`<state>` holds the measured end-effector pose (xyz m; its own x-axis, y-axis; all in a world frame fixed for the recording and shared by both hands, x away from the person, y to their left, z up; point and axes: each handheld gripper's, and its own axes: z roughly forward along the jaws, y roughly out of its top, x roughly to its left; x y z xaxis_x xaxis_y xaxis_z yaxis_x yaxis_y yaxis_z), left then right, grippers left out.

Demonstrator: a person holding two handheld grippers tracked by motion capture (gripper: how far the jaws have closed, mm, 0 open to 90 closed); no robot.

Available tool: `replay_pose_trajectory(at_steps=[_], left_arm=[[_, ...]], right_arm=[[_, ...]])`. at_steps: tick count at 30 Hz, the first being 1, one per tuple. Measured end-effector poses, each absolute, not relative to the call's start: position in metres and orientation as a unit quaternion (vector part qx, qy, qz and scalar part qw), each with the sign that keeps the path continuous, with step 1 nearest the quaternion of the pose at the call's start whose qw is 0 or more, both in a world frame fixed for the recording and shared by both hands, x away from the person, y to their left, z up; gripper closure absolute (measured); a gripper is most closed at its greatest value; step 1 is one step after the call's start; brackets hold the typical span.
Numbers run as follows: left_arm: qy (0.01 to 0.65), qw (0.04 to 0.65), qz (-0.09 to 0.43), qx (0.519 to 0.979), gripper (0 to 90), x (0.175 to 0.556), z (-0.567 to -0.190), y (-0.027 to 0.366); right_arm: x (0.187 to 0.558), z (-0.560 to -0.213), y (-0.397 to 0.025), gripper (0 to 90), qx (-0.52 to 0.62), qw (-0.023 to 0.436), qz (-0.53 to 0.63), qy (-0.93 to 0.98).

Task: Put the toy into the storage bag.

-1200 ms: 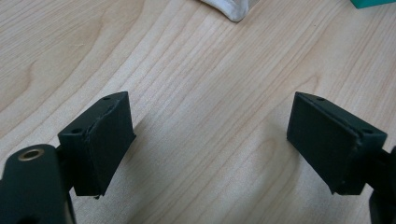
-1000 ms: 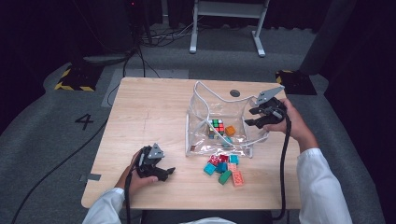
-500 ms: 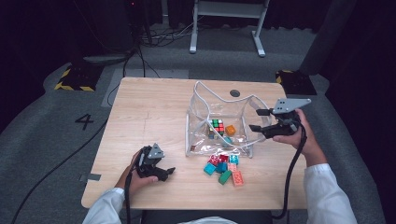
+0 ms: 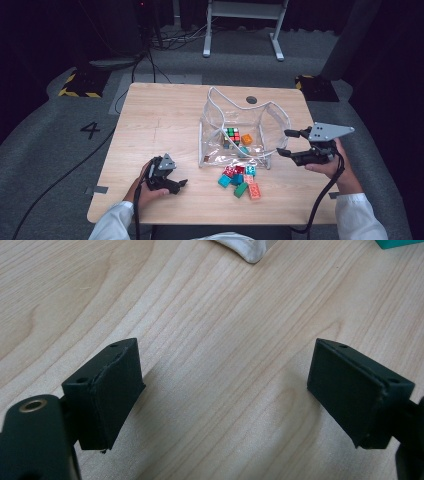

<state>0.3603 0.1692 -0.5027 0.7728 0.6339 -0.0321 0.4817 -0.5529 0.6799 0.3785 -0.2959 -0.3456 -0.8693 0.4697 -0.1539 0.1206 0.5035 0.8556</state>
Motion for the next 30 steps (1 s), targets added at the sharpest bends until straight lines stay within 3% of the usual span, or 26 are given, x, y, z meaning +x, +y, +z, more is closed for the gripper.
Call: replay_pose_trajectory(at_steps=[8, 25, 30], left_arm=[[0.319, 0.349, 0.109, 0.874, 14.6, 0.360, -0.503, 0.169], [0.319, 0.349, 0.109, 0.874, 14.6, 0.360, -0.503, 0.169], [0.319, 0.349, 0.109, 0.874, 14.6, 0.360, -0.503, 0.169]], right_arm=[[0.355, -0.367, -0.306, 33.8, 0.187, 0.205, 0.465, 0.841], [0.343, -0.446, -0.287, 33.5, 0.178, 0.121, 0.419, 0.882], [0.335, -0.474, -0.270, 29.9, 0.176, 0.089, 0.395, 0.898]])
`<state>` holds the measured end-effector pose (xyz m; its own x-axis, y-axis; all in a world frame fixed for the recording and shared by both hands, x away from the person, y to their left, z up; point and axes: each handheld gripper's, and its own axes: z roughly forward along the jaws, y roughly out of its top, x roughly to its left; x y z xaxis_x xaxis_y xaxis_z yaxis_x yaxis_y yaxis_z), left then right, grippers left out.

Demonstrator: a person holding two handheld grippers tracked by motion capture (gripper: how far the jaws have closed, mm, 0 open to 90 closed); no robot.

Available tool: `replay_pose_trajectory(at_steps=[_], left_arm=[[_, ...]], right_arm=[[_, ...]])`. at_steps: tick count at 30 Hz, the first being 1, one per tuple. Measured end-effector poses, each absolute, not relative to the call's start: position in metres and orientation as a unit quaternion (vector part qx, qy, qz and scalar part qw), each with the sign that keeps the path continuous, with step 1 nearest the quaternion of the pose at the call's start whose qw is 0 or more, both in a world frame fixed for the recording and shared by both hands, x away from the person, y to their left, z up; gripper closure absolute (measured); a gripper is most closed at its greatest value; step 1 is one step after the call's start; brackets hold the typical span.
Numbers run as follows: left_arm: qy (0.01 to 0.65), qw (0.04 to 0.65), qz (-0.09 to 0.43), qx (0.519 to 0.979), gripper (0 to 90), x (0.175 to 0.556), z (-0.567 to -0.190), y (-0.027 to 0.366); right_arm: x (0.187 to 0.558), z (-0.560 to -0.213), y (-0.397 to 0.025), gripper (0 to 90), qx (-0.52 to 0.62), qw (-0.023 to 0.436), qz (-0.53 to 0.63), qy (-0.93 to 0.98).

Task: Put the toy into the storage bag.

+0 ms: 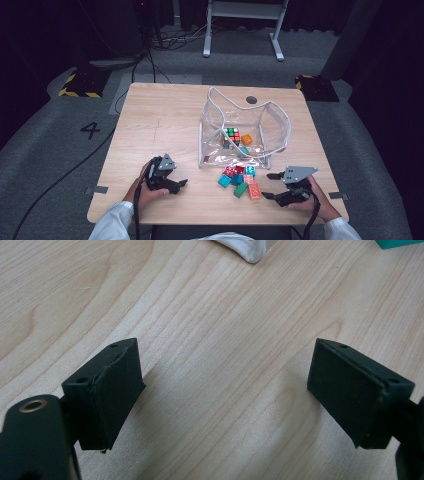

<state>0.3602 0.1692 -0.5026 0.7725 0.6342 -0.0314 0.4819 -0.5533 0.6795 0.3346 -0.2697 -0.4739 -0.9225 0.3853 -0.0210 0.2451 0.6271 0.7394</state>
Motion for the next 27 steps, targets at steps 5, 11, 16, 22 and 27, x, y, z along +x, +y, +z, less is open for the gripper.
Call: replay_pose_trajectory(at_steps=[5, 11, 16, 22, 27], left_arm=[[0.319, 0.349, 0.109, 0.875, 14.6, 0.360, -0.503, 0.169], [0.319, 0.348, 0.109, 0.875, 14.6, 0.360, -0.502, 0.169], [0.319, 0.349, 0.109, 0.874, 14.6, 0.360, -0.503, 0.169], [0.319, 0.349, 0.109, 0.875, 14.6, 0.360, -0.503, 0.169], [0.319, 0.348, 0.109, 0.875, 14.6, 0.360, -0.502, 0.169]], right_arm=[[0.331, -0.488, -0.259, 24.4, 0.173, 0.078, 0.392, 0.900], [0.331, -0.496, -0.250, 21.6, 0.177, 0.090, 0.391, 0.899], [0.332, -0.503, -0.236, 18.4, 0.184, 0.088, 0.393, 0.897], [0.334, -0.504, -0.230, 19.1, 0.188, 0.087, 0.396, 0.895], [0.333, -0.504, -0.234, 31.8, 0.180, 0.087, 0.405, 0.892]])
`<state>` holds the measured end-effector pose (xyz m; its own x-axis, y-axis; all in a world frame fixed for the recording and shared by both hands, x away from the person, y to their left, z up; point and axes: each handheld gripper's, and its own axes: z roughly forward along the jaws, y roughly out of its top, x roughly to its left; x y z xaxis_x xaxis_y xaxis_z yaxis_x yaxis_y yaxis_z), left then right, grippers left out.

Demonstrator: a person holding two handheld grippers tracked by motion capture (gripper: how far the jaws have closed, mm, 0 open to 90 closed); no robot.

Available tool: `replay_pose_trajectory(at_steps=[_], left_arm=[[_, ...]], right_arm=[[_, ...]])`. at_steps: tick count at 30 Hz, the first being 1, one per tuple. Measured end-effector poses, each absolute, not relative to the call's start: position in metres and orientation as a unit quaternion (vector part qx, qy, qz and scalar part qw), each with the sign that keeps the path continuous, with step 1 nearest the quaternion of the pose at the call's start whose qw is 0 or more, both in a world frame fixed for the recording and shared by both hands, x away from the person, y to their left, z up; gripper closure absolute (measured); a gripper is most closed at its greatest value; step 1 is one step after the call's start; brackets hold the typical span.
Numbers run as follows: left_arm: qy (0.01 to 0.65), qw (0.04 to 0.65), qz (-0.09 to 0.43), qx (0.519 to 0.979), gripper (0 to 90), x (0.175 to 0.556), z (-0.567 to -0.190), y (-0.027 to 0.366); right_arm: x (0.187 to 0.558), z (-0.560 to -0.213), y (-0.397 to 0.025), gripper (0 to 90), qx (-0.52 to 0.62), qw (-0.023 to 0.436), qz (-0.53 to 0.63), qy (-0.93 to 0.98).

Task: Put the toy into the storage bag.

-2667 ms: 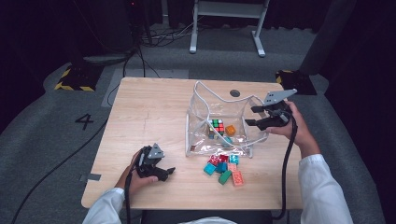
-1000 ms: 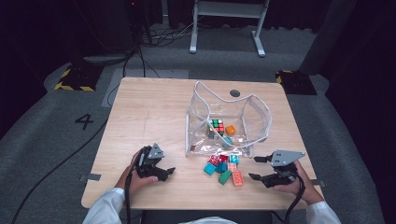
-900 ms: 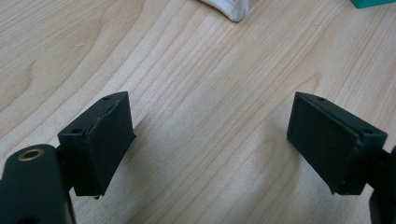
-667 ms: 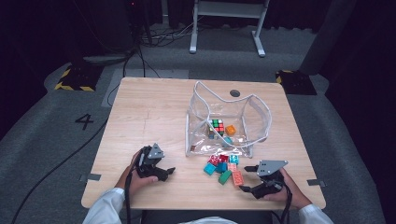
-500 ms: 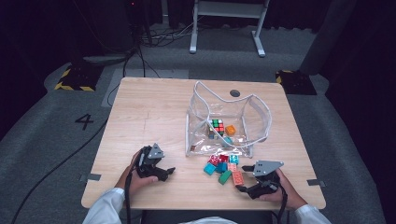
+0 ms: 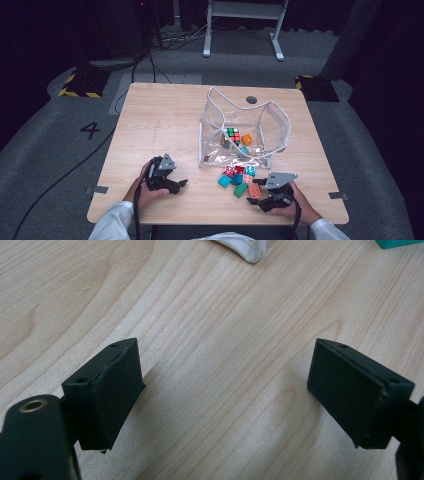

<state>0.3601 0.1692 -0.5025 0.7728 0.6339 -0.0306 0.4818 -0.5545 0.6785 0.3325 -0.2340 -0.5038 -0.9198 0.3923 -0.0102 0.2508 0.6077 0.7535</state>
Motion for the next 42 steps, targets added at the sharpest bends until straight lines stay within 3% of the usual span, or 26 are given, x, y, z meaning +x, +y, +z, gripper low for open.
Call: replay_pose_trajectory(at_steps=[11, 23, 42], left_arm=[[0.319, 0.348, 0.109, 0.875, 14.6, 0.360, -0.502, 0.169], [0.319, 0.348, 0.109, 0.875, 14.6, 0.360, -0.502, 0.169], [0.319, 0.349, 0.109, 0.875, 14.6, 0.360, -0.503, 0.169]], right_arm=[[0.331, -0.503, -0.244, 35.6, 0.173, 0.085, 0.403, 0.895], [0.337, -0.489, -0.274, 35.9, 0.197, 0.114, 0.406, 0.885], [0.359, -0.436, -0.331, 35.9, 0.250, 0.217, 0.430, 0.840]])
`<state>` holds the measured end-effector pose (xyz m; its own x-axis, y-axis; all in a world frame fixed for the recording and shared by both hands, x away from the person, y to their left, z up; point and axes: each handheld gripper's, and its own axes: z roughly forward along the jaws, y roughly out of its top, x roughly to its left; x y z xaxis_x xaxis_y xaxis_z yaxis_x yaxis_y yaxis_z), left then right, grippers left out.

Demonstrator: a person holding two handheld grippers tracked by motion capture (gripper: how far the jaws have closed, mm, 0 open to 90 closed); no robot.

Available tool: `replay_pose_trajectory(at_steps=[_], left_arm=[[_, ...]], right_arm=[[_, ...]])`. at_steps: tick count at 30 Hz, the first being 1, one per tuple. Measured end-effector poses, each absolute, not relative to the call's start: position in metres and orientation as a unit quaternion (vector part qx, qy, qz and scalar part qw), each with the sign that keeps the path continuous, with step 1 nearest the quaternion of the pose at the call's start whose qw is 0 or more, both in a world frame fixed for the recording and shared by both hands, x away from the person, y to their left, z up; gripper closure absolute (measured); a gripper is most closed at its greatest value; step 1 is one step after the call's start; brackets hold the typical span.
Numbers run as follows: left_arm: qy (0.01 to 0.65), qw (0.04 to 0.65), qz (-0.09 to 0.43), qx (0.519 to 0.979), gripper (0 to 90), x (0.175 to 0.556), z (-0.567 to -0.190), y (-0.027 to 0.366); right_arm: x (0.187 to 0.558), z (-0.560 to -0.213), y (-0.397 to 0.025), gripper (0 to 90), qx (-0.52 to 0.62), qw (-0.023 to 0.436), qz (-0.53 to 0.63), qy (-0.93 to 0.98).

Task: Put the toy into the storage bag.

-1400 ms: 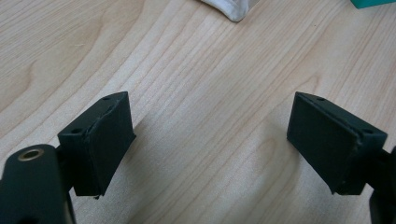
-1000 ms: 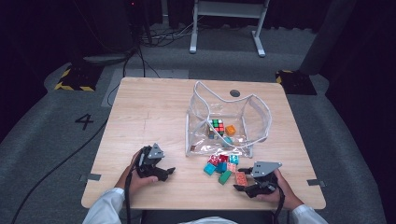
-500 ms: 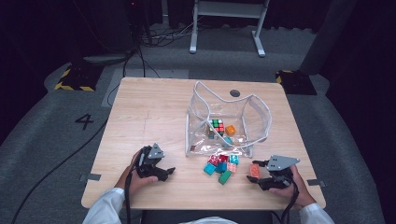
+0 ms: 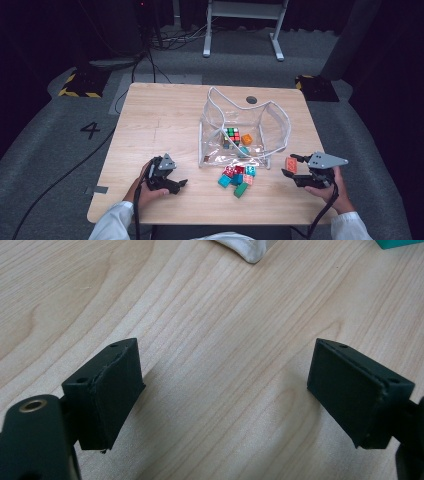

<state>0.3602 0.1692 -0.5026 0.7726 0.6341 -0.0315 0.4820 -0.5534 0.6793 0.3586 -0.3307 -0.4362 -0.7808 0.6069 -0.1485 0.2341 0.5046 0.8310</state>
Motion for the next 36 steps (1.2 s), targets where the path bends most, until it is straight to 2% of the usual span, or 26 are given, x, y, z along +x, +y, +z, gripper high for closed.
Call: replay_pose_trajectory(at_steps=[7, 10, 15, 25, 36], left_arm=[[0.319, 0.349, 0.109, 0.874, 14.6, 0.360, -0.503, 0.169], [0.319, 0.349, 0.109, 0.874, 14.6, 0.360, -0.503, 0.169], [0.319, 0.349, 0.109, 0.875, 14.6, 0.360, -0.503, 0.169], [0.319, 0.349, 0.109, 0.874, 14.6, 0.360, -0.503, 0.169], [0.319, 0.349, 0.109, 0.874, 14.6, 0.360, -0.503, 0.169]], right_arm=[[0.377, -0.406, -0.350, 35.9, 0.268, 0.229, 0.464, 0.813], [0.388, -0.383, -0.352, 35.9, 0.265, 0.252, 0.461, 0.809], [0.396, -0.361, -0.350, 35.9, 0.267, 0.258, 0.466, 0.803], [0.413, -0.325, -0.330, 35.9, 0.249, 0.265, 0.479, 0.799], [0.427, -0.311, -0.300, 35.9, 0.228, 0.256, 0.472, 0.813]])
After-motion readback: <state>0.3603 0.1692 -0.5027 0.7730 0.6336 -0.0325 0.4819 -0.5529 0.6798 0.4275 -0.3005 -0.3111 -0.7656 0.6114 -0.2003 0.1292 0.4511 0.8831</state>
